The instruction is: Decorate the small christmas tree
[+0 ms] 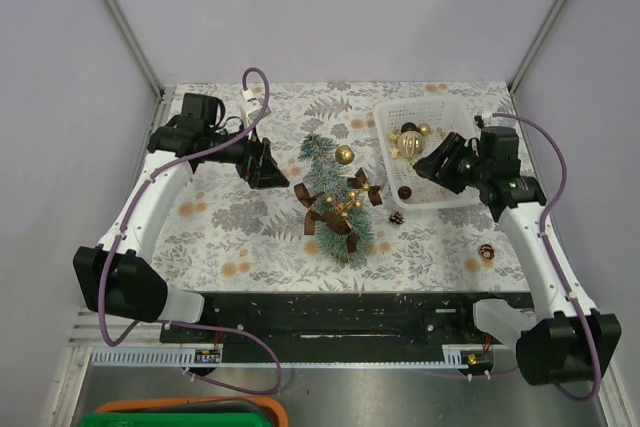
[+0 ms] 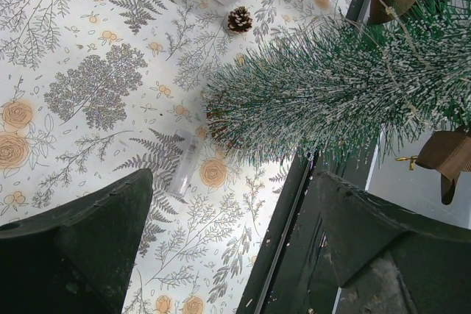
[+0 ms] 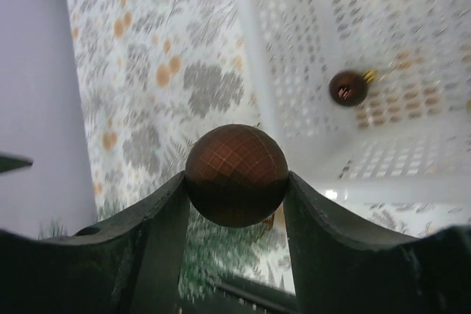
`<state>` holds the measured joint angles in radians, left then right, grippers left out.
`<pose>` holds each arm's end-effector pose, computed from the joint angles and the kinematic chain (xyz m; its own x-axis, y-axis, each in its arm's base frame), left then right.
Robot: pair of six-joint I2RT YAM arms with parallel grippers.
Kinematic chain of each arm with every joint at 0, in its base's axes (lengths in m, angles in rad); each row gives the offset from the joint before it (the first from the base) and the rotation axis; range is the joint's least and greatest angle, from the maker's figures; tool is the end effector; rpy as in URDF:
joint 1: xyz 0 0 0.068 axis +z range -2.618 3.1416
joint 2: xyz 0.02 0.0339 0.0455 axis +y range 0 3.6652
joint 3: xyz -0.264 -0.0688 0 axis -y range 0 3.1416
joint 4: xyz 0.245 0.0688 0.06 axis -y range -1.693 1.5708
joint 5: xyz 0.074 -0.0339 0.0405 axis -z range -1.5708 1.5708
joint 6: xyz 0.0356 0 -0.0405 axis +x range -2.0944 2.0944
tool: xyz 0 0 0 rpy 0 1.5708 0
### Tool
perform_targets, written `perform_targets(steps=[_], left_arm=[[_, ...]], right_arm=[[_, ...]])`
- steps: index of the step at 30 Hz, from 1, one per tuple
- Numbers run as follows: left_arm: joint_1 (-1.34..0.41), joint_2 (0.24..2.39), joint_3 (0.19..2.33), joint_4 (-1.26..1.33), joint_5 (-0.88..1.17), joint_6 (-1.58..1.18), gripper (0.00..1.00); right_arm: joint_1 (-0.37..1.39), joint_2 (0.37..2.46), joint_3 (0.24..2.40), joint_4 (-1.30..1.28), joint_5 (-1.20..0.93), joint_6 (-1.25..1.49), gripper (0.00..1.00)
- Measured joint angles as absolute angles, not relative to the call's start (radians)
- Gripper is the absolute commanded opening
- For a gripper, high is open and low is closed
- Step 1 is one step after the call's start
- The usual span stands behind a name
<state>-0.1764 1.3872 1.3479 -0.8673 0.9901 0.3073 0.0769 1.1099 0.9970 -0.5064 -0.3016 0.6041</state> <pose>0.2671 -0.0778 0.3497 -0.5563 0.2677 -0.7867 0.8099 0.3868 -0.4410 0.2392 0.0290 0.3193 -0.6550 0.4935 -0.5722 0.0699 0.7936 0.6044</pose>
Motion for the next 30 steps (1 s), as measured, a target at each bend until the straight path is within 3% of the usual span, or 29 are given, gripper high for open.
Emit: perform_targets(steps=[15,23,30], left_arm=[[-0.179,1.391,1.348,-0.868,1.054,0.303,0.95],[-0.251,1.391,1.348,-0.868,1.057,0.300,0.95],[-0.270,1.395,1.348,-0.867,1.057,0.292,0.95]], right_arm=[[0.119,0.736,0.815,-0.710,-0.692,0.619,0.32],[0.300,0.751,0.735,-0.654,-0.671,0.710,0.31],[0.318,0.782,0.727,-0.543,-0.631,0.743,0.29]])
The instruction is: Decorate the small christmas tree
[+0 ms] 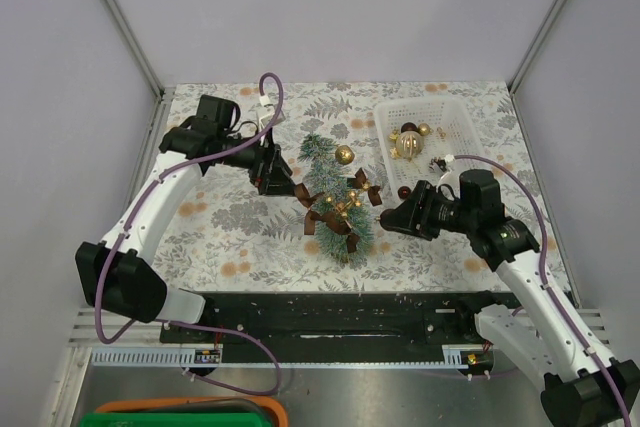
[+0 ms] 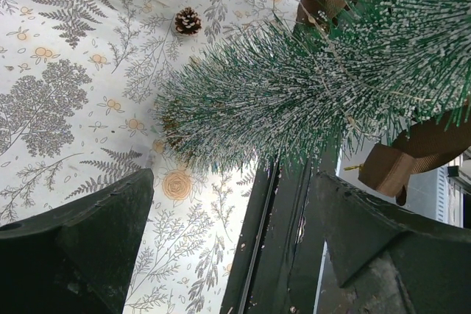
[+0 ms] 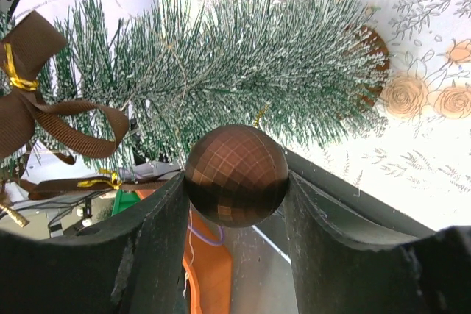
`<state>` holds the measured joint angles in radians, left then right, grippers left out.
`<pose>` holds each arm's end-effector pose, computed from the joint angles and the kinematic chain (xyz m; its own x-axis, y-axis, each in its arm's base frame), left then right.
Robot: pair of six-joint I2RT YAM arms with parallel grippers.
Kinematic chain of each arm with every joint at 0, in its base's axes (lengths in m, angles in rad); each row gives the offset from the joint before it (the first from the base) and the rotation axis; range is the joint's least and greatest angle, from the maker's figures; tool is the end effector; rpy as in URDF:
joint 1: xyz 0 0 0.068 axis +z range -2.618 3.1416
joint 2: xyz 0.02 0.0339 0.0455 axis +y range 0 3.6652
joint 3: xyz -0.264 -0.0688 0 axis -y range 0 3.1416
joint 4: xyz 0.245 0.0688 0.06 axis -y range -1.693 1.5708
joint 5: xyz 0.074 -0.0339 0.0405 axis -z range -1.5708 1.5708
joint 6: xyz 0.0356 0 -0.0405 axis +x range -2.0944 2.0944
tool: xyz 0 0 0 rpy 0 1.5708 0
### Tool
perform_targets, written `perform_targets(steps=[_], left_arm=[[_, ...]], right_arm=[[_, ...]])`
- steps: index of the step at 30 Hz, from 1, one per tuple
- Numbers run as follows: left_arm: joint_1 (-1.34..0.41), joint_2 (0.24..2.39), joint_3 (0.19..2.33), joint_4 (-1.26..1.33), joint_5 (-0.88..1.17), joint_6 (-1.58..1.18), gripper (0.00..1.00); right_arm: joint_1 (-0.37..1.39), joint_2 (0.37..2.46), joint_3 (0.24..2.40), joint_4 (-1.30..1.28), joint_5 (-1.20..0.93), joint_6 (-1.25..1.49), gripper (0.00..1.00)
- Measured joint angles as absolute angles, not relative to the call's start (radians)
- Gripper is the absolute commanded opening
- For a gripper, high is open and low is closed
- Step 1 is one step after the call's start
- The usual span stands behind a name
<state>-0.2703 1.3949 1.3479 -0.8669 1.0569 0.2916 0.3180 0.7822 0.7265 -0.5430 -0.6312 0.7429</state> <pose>0.2589 -0.1039 0.3494 -0.5459 0.2979 -0.7831 0.8360 0.2569 -0.4849 0.1507 0.0717 0.2879 -0.8782 0.2858 -0.3834 -0.1648 0.5717 0.8037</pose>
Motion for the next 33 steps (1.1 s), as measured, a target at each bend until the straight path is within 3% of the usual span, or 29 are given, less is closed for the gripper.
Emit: perform_targets(steps=[21,33], left_arm=[[-0.334,1.444,1.348,-0.867,1.070,0.262,0.85],[-0.340,1.444,1.348,-0.867,1.080,0.257,0.84]], right_arm=[[0.318,0.794,0.618,-0.298,-0.667,0.773,0.31],[0.318,0.712,0.596,-0.309,-0.700,0.768,0.31]])
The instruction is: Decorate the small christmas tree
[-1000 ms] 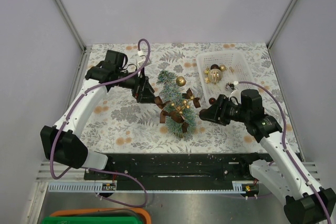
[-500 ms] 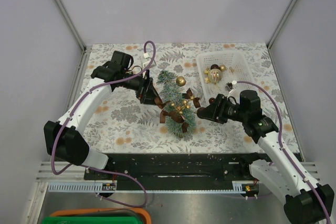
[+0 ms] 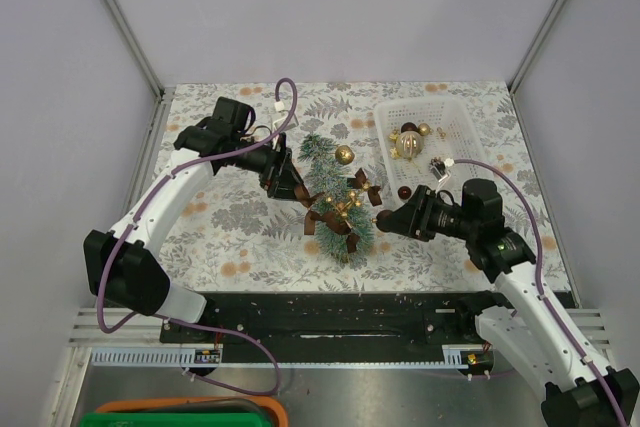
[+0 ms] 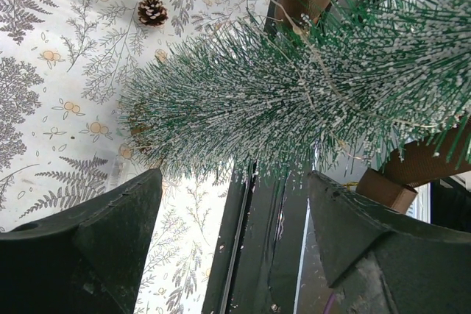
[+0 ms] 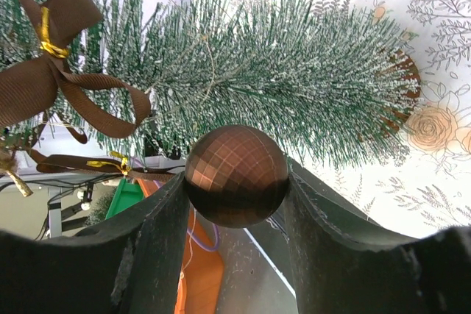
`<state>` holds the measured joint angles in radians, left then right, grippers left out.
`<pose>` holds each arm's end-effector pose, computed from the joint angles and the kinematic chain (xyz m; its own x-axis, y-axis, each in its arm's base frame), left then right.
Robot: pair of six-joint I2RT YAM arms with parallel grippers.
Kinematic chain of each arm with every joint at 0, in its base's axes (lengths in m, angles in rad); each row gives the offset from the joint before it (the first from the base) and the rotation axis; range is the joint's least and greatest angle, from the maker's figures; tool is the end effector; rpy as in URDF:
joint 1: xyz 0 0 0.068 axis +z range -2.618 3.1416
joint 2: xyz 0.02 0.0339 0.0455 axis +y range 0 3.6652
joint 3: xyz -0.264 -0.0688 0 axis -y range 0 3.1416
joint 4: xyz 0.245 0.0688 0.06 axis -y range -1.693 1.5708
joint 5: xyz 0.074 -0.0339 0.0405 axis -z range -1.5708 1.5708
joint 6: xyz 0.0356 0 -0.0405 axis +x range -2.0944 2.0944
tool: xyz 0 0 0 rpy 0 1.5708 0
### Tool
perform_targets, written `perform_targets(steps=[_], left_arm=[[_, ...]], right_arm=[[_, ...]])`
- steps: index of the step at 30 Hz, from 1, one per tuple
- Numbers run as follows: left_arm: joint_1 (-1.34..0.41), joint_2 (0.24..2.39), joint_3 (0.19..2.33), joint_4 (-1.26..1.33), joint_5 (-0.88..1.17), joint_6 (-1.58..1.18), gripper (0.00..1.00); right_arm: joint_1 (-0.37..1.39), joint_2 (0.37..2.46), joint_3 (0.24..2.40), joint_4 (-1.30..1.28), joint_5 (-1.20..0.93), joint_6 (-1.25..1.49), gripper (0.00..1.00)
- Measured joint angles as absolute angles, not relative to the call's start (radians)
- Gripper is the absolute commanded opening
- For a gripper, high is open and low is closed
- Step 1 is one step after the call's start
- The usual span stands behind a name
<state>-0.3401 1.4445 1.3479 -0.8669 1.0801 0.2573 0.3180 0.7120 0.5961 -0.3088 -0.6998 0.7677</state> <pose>0.2612 -0.1257 0.3369 -0.5879 0.3352 -0.7362 0.8079 0.1975 -0.5552 0.1473 0.0726 0.2755 -0.8348 0.2845 -0.4713 -0.3014 0.4803 0.8237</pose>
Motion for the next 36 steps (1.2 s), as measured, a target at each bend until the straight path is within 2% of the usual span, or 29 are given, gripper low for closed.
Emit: perform_targets(steps=[11,20,26,31,34,36], left_arm=[[-0.357,1.444,1.348,-0.858,1.094,0.243,0.84],[-0.360,1.448,1.348,-0.833,1.096,0.229,0.75],[-0.360,1.454,1.348,-0.829,1.097,0.228,0.60],[-0.360,1.455,1.348,-0.828,1.098,0.224,0.31],[-0.361,1.455,1.348,-0.825,1.103,0.224,0.19],[-0.361,1.455,1.348,-0.822,1.104,0.226,0.17]], right_arm=[[0.340,0.721,0.594,-0.347,-0.688,0.750,0.30],[0.400,0.755,0.627,-0.403,-0.618,0.704,0.29],[0.406,0.763,0.683,-0.487,-0.557,0.637,0.30],[0.406,0.762,0.731,-0.549,-0.517,0.595,0.31],[0.406,0.761,0.733,-0.570,-0.507,0.582,0.31],[0.406,0.762,0.733,-0.583,-0.500,0.577,0.31]])
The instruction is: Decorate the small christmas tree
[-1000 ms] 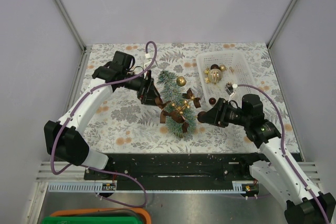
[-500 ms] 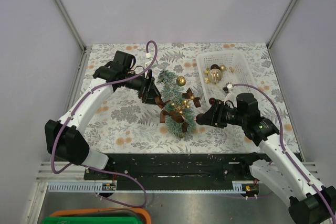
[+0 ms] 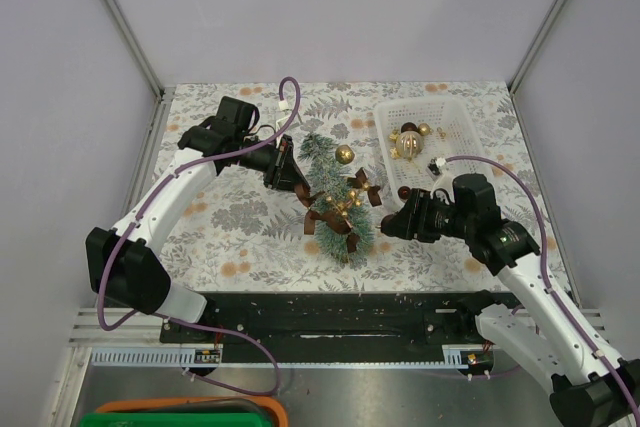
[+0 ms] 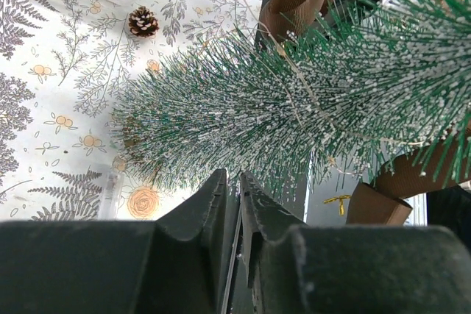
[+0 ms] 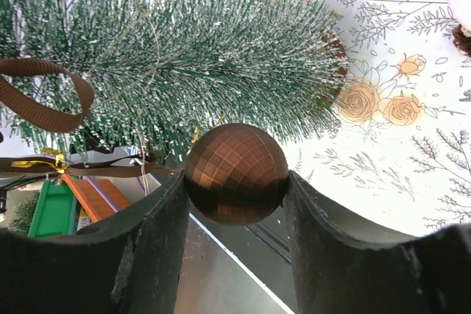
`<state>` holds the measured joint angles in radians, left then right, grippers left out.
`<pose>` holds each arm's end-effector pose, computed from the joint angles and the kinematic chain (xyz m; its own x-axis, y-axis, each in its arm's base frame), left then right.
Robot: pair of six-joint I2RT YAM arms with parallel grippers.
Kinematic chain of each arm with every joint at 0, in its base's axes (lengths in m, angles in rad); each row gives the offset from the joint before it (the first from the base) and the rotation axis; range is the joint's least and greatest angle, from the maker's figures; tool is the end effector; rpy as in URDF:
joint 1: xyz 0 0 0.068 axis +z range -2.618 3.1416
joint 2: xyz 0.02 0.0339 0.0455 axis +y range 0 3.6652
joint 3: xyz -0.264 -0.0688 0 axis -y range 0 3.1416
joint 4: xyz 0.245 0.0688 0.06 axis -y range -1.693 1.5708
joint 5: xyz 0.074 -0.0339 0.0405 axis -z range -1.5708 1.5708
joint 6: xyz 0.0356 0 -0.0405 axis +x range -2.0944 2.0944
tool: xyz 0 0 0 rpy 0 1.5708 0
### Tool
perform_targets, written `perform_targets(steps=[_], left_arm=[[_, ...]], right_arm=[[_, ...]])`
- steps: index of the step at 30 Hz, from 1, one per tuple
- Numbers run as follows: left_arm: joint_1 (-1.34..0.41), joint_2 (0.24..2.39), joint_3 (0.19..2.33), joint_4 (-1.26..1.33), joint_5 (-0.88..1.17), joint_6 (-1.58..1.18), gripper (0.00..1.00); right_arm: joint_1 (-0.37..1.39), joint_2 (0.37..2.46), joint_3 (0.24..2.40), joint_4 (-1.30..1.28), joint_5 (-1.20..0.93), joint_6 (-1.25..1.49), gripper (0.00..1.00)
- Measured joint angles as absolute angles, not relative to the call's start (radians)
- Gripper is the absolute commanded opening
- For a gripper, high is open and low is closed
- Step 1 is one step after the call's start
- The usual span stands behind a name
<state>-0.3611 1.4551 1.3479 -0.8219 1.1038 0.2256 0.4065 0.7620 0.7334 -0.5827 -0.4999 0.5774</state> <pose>0.2633 -0.1334 0.3371 -0.5830 0.3278 -0.7434 0.8100 0.1631 -0.5633 0.1419 0.0797 0.2883 -0.8279 0.1652 -0.5360 -0.3051 0.6693 0.6775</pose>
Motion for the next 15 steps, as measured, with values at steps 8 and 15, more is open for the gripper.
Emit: perform_targets(steps=[8,15], left_arm=[[-0.361,1.455,1.348,-0.820,1.104,0.227,0.16],[-0.361,1.455,1.348,-0.821,1.104,0.228,0.14]], right_arm=[[0.406,0.764,0.735,-0.613,-0.466,0.554,0.31],[0.406,0.767,0.736,-0.611,-0.454,0.550,0.31]])
